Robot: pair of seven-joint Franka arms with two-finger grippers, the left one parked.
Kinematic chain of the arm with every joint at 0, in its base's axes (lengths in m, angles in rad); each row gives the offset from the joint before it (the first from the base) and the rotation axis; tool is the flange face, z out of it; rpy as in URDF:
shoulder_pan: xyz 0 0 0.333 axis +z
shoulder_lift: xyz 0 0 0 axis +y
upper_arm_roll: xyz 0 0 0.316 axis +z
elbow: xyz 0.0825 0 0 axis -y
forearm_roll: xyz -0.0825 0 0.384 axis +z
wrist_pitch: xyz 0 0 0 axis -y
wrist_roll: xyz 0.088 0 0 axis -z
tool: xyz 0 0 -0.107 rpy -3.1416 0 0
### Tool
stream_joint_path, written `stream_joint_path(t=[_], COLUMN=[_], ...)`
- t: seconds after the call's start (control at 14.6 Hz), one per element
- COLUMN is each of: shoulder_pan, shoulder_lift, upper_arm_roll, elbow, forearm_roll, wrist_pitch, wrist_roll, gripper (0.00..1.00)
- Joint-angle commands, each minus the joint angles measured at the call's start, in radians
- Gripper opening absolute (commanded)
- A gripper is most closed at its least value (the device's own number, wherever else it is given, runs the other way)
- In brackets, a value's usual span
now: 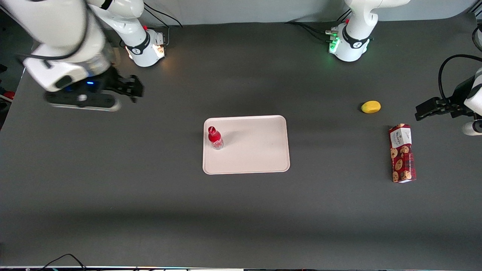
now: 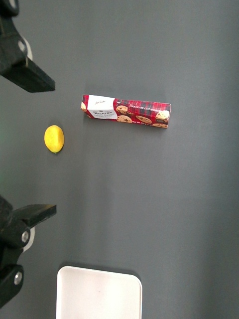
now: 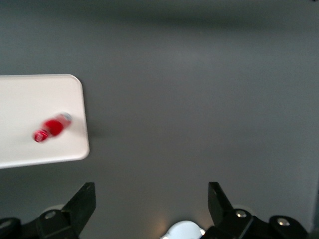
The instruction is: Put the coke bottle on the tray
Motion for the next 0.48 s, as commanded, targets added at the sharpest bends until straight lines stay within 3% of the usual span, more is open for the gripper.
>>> stream_joint_path(t=[0.0, 0.27, 0.41], shoulder_pan=[-0.025, -0.019, -0.018], shoulder_lift=[-0.036, -0.145, -0.151], upper_arm_roll=[-0.134, -0.557, -0.616], elbow=[0.063, 0.047, 0.015], forearm_roll=[0.083, 0.385, 0.415], wrist_pitch=[-0.061, -0.012, 0.006], wrist_roll=[-0.179, -0.428, -0.465], gripper=[1.0, 1.0, 1.0])
